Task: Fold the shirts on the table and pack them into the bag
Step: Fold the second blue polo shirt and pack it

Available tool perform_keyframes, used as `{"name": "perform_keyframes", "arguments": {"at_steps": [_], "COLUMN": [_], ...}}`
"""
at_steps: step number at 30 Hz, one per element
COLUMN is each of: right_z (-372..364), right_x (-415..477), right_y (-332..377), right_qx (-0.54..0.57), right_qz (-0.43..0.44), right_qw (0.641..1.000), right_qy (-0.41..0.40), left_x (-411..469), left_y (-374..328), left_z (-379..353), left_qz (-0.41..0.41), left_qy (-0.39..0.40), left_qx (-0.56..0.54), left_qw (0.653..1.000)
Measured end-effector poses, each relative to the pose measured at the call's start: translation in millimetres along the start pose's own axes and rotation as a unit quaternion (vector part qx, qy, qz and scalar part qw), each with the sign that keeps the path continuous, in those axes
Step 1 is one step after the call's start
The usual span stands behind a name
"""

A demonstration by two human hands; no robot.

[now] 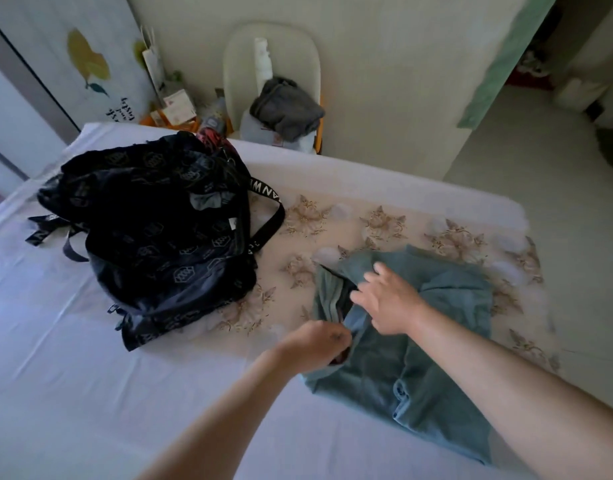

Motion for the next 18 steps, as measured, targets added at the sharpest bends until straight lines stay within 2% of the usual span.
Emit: {"name": "perform_keyframes", "arguments": {"at_steps": [2, 4, 5, 9, 11, 14, 16, 18], "right_z": [-18.0, -32.3, -39.2, -51.2, -49.1, -43.8, -39.3, -38.5], "right_x": [-20.5, -35.9, -40.4, -41.1, -32.7, -14.4, -1.8, 8.2], "right_y": [-8.9, -14.4, -15.6, -14.3, -7.9, 5.9, 14.1, 17.5], "right_qx": [0.039, 0.094, 0.123, 0.207, 0.216, 0.240, 0.245, 0.268], "right_qz": [-0.079, -0.150, -0.179, -0.252, -0.248, -0.210, -0.189, -0.191], "right_qw": [0.993, 0.979, 0.972, 0.945, 0.944, 0.947, 0.950, 0.943], "right_qy": [0.081, 0.099, 0.093, 0.033, -0.008, -0.041, -0.049, -0.042], "left_x": [9.7, 16.8, 20.0, 34.4, 37.5, 32.4, 23.4, 12.9], "left_y": [0.0, 0.9, 0.9, 9.8, 15.5, 21.5, 35.0, 62.8], "left_z": [7.7, 17.2, 18.4, 6.4, 8.3, 26.5, 45.6, 63.0], "left_qz": [-0.007, -0.007, 0.001, 0.097, 0.130, 0.133, 0.147, 0.202], "left_qy": [-0.098, -0.199, -0.215, -0.160, -0.180, -0.252, -0.308, -0.347], "left_qx": [0.028, 0.072, 0.096, 0.164, 0.136, 0.017, -0.073, -0.121], "left_qw": [0.995, 0.977, 0.972, 0.969, 0.965, 0.958, 0.937, 0.908]}}
Point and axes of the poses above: each hand's wrist, its own x-axis towards the middle knuckle, its own z-axis out of the back of the hand, y = z × x, the point moved 6 cm from there along x, towards the middle knuckle, and after that the axes turned 4 degrees about -y, right-handed, at the moved point
